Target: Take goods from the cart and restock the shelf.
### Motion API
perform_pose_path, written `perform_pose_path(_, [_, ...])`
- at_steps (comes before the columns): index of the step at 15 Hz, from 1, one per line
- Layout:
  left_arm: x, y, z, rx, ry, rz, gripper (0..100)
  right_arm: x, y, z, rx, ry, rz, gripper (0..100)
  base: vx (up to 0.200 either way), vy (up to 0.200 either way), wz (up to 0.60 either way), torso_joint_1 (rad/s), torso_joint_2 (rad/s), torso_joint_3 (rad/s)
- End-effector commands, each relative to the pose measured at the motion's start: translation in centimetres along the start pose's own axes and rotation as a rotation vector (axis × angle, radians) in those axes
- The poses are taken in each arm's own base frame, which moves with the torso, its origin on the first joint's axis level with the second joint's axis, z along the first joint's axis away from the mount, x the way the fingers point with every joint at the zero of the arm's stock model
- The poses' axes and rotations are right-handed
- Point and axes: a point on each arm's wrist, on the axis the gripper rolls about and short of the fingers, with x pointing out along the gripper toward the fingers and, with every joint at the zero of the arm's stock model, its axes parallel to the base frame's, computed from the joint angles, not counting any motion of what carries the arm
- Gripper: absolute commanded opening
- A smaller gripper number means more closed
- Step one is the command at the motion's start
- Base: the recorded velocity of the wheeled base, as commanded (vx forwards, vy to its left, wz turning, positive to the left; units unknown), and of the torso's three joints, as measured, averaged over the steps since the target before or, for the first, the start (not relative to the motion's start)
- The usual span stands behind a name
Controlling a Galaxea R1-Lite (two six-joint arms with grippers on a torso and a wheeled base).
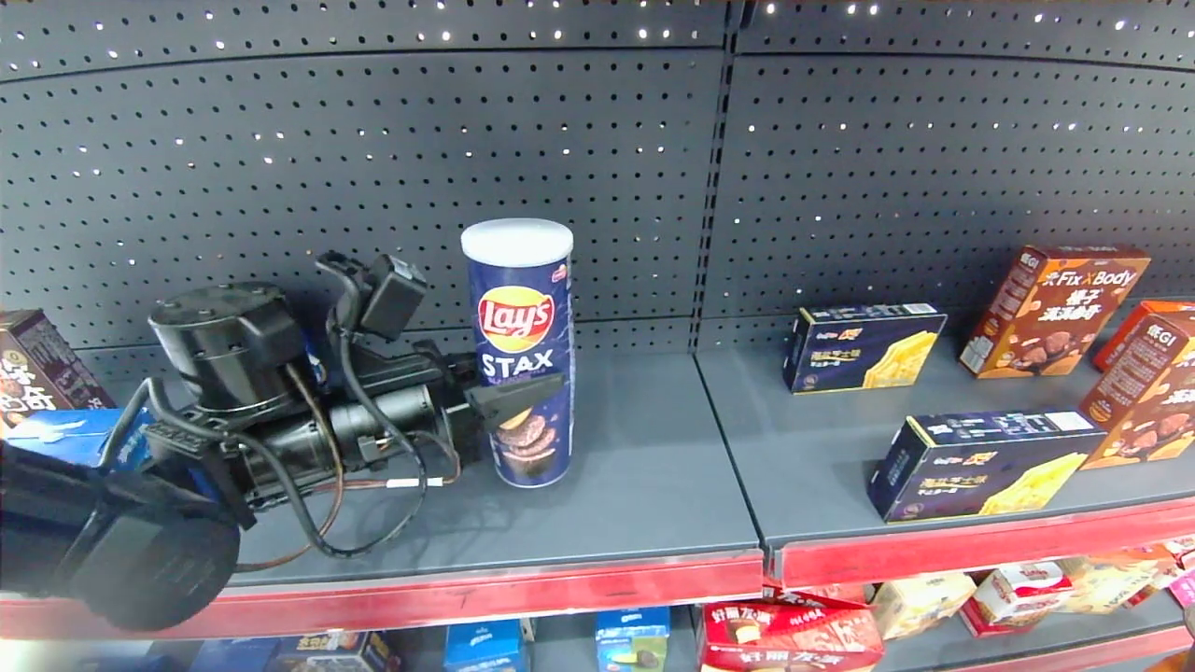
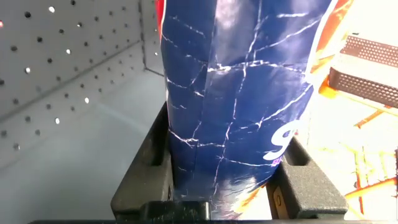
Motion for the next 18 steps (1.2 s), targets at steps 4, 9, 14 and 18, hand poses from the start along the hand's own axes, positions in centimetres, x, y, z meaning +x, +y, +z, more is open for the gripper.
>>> perform_pose_path(4, [-1.9,-2.5,-1.6,0.018,-0.029,0.003,0,0.0,0.0,0.1,-0.001,-0.003,0.001,0,0.000,0.000,0.00,0.000,0.00,0.000])
perform_pose_path(9, [-1.8,-2.7,-4.9,-0.006,-0.002,0.042,0,-0.1,0.0,0.2,-0.001,-0.007,0.001,0,0.000,0.000,0.00,0.000,0.00,0.000])
perform_pose_path(14, [-0.9,-1.8,-6.7,-0.005,-0.014,0.052,0,-0.1,0.0,0.3,-0.002,-0.010,-0.001,0,0.000,0.000,0.00,0.000,0.00,0.000])
perform_pose_path(18, [-0.8,-1.8,-6.9,-0.010,-0.008,0.052,0,0.0,0.0,0.2,-0.001,-0.005,0.003,0,0.000,0.000,0.00,0.000,0.00,0.000])
